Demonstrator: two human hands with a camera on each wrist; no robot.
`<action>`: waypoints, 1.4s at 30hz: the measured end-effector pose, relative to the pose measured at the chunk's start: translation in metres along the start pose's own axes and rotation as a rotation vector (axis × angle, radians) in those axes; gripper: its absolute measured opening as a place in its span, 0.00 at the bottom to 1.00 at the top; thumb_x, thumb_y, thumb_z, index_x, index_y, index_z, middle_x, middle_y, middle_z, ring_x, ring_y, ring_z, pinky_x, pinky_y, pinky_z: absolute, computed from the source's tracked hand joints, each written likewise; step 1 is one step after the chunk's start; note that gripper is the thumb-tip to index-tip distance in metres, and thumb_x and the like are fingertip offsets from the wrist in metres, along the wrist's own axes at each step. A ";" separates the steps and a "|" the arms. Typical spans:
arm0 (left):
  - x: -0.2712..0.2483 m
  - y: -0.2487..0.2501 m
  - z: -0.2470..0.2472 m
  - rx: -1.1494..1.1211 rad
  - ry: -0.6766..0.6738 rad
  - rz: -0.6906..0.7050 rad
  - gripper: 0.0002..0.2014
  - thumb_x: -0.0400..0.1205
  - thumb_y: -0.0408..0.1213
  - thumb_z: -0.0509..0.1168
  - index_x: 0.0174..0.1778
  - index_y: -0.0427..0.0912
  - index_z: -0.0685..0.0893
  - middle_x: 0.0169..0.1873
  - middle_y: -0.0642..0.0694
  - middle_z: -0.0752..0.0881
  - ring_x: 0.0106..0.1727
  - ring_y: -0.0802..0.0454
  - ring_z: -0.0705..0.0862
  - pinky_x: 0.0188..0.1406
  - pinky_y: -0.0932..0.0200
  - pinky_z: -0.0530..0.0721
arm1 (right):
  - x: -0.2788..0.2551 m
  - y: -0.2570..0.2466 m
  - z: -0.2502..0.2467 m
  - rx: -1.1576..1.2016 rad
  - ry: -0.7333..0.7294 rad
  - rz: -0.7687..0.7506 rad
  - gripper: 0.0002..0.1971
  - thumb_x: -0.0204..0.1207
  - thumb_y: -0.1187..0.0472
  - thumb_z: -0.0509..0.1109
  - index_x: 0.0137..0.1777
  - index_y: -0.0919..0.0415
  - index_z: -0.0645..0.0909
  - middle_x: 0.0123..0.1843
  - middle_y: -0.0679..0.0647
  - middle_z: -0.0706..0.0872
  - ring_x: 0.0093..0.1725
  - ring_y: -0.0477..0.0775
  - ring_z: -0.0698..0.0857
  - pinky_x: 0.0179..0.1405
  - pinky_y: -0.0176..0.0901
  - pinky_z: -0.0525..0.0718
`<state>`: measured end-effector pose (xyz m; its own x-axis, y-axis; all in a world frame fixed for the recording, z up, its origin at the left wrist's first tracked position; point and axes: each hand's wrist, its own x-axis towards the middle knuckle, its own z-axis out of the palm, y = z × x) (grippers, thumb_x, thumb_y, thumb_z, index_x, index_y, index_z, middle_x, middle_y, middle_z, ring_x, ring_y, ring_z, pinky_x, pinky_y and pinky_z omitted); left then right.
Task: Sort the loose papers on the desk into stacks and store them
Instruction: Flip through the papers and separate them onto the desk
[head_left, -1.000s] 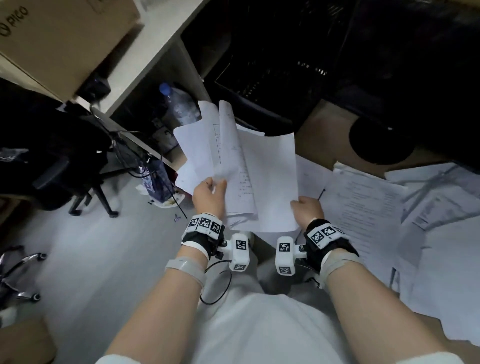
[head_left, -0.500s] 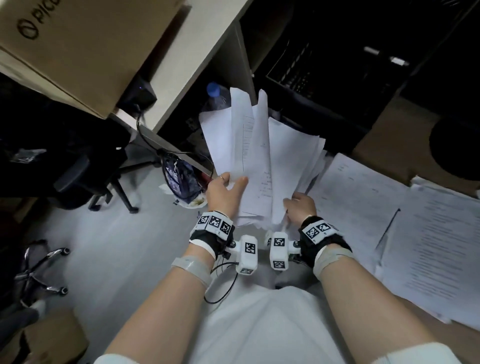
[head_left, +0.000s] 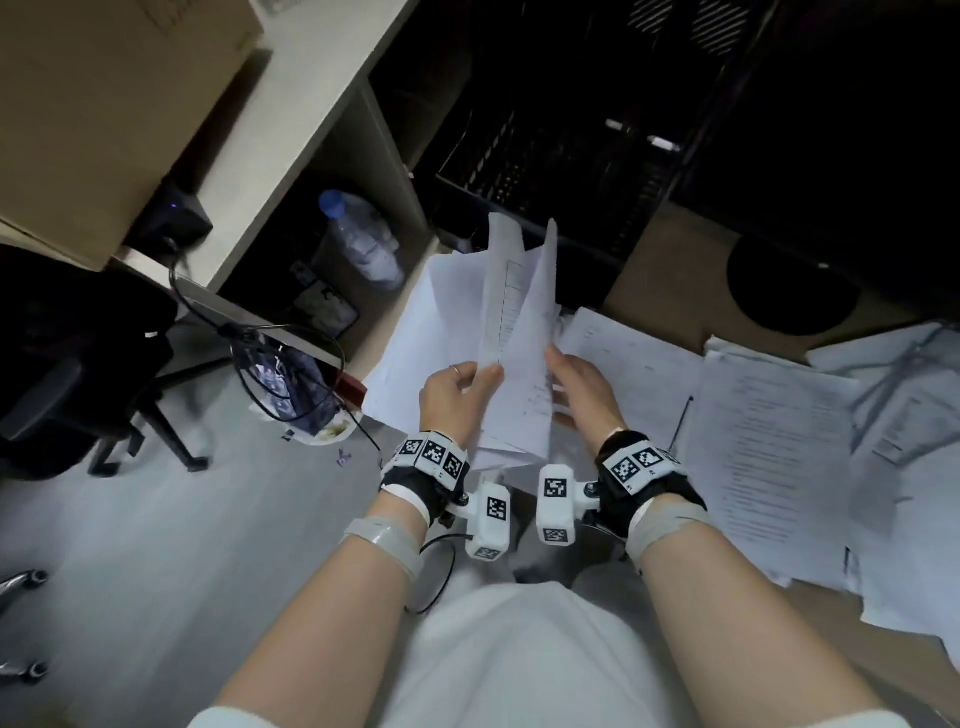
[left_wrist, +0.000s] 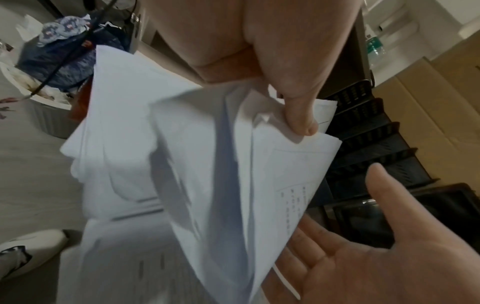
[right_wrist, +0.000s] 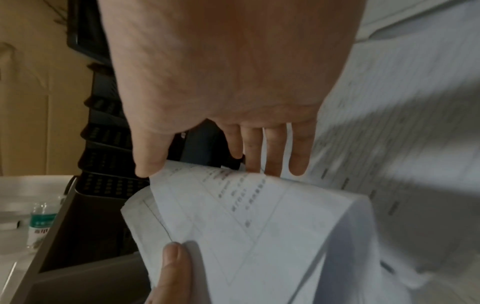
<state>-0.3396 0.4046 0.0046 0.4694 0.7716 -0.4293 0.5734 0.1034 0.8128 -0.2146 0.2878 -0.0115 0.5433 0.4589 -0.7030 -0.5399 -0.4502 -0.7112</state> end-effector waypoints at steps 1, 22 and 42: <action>-0.005 0.003 0.009 0.010 -0.012 -0.006 0.16 0.80 0.52 0.72 0.39 0.40 0.91 0.30 0.55 0.86 0.34 0.59 0.80 0.42 0.61 0.77 | -0.004 0.003 -0.012 0.009 -0.003 0.001 0.50 0.57 0.19 0.72 0.75 0.50 0.76 0.66 0.49 0.86 0.60 0.50 0.88 0.63 0.56 0.85; -0.121 0.047 0.197 0.062 0.014 0.036 0.12 0.84 0.48 0.68 0.40 0.47 0.90 0.36 0.50 0.91 0.40 0.53 0.87 0.47 0.58 0.84 | -0.090 0.053 -0.274 -0.199 0.565 -0.098 0.22 0.82 0.51 0.69 0.67 0.69 0.82 0.68 0.63 0.84 0.68 0.66 0.81 0.59 0.45 0.75; -0.104 0.040 0.202 0.040 -0.061 -0.013 0.13 0.79 0.53 0.71 0.34 0.50 0.90 0.37 0.49 0.93 0.44 0.44 0.92 0.54 0.41 0.90 | -0.082 0.072 -0.258 -0.377 0.323 -0.157 0.05 0.71 0.57 0.73 0.43 0.52 0.91 0.41 0.47 0.92 0.47 0.55 0.89 0.49 0.47 0.86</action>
<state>-0.2297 0.2014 0.0021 0.5010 0.7305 -0.4641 0.6054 0.0874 0.7911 -0.1323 0.0205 -0.0059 0.8020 0.3105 -0.5103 -0.1992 -0.6663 -0.7186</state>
